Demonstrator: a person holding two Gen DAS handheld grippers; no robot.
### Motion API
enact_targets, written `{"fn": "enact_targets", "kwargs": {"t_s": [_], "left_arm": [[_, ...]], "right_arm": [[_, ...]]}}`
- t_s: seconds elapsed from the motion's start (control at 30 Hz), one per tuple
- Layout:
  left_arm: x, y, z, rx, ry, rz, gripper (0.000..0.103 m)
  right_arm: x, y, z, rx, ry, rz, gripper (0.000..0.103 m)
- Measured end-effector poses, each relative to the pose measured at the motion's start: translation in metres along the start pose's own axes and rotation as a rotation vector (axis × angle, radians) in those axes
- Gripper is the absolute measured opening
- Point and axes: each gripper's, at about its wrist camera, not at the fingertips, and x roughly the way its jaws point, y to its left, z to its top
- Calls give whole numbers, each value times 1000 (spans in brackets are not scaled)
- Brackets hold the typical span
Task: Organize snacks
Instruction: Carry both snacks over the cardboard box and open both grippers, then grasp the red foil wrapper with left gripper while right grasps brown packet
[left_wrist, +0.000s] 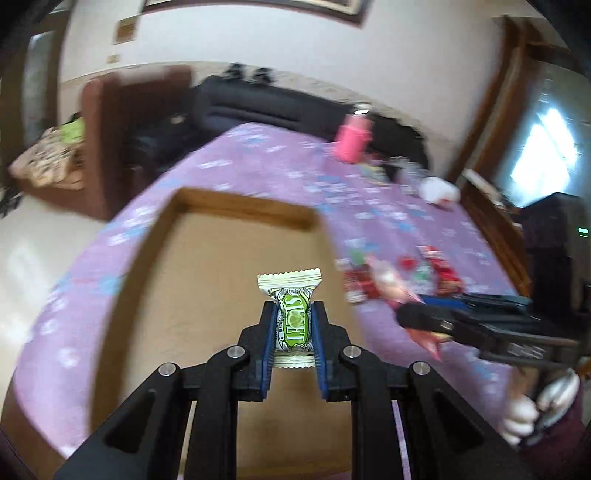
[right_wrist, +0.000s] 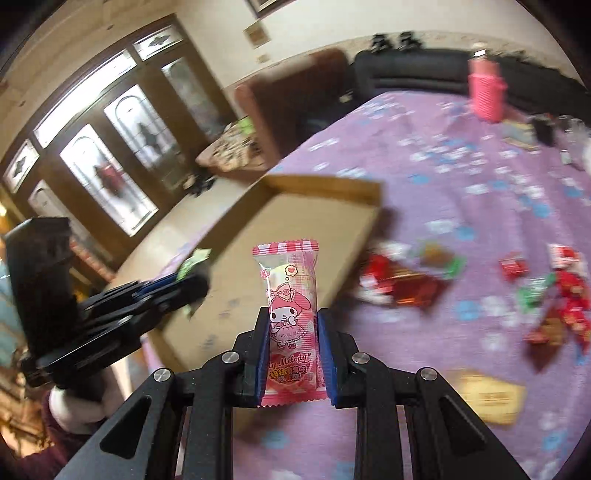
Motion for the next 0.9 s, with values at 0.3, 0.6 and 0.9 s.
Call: {"fn": "enact_targets", "kwargs": {"t_s": [0.3,0.6,0.9], "left_arm": [[8,66,-25,-103,64,103,18],[-15,73,-24,-167,-19,121,80],[-32,63,-25,-242,-70,-25,87]], "right_arm": [[73,53,-6,-45,113,39,27],[94,54,-12,-29,123,26,32],[8,2,15,97,-121,-21,40]]}}
